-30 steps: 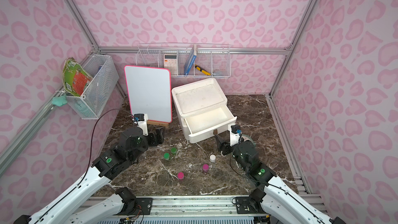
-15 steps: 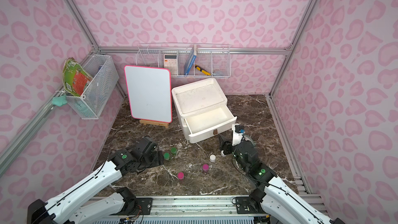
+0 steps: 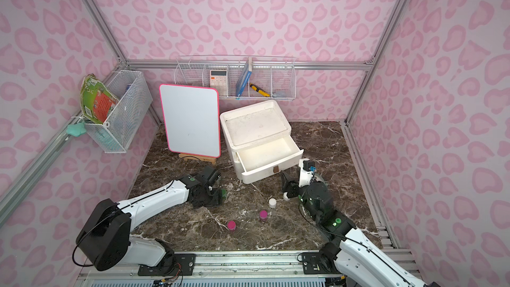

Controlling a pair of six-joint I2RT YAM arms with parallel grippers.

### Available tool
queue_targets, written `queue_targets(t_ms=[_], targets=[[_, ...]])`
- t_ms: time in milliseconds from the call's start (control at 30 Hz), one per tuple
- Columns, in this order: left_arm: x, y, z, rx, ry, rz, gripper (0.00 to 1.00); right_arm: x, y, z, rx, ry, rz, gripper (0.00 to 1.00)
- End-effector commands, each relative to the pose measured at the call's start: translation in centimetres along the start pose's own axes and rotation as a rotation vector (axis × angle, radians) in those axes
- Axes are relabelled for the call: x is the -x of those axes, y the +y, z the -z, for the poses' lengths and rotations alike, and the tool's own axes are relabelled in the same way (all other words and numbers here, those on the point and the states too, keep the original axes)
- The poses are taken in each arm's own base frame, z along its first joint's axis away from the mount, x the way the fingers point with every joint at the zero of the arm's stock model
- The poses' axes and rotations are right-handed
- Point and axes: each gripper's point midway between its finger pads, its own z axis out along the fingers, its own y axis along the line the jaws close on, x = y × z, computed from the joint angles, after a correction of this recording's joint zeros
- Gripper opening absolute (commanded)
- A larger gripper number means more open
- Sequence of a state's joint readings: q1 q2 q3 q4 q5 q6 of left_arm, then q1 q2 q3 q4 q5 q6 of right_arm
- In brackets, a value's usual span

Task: Put the paint cans in the drawer according to color
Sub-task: Pick up the paint can at the center of the board.

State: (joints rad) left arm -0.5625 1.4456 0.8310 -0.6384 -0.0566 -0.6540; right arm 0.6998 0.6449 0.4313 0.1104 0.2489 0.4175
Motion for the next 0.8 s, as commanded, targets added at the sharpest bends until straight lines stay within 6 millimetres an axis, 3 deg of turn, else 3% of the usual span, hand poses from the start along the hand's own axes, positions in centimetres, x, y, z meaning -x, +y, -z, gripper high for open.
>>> queue_targets(t_ms=[0,400,633,767], targets=[[0.7,-0.8,-0.3,-0.046,-0.002,-0.012,0.74,0.3,-0.1,0.0,-0.005,-0.018,-0.005,0.7],[1.2,-0.3,-1.3,-0.039,0.026,-0.003,0.46,0.1,0.1,-0.5,-0.004,-0.006,-0.007,0.7],[1.1,-0.2,-1.6,-0.033,0.034,-0.007,0.43,0.1,0.1,-0.5,-0.004,-0.003,-0.006,0.69],[1.1,-0.1,-1.5,-0.026,0.035,-0.009,0.34,0.1,0.1,-0.4,-0.004,-0.003,-0.008,0.69]])
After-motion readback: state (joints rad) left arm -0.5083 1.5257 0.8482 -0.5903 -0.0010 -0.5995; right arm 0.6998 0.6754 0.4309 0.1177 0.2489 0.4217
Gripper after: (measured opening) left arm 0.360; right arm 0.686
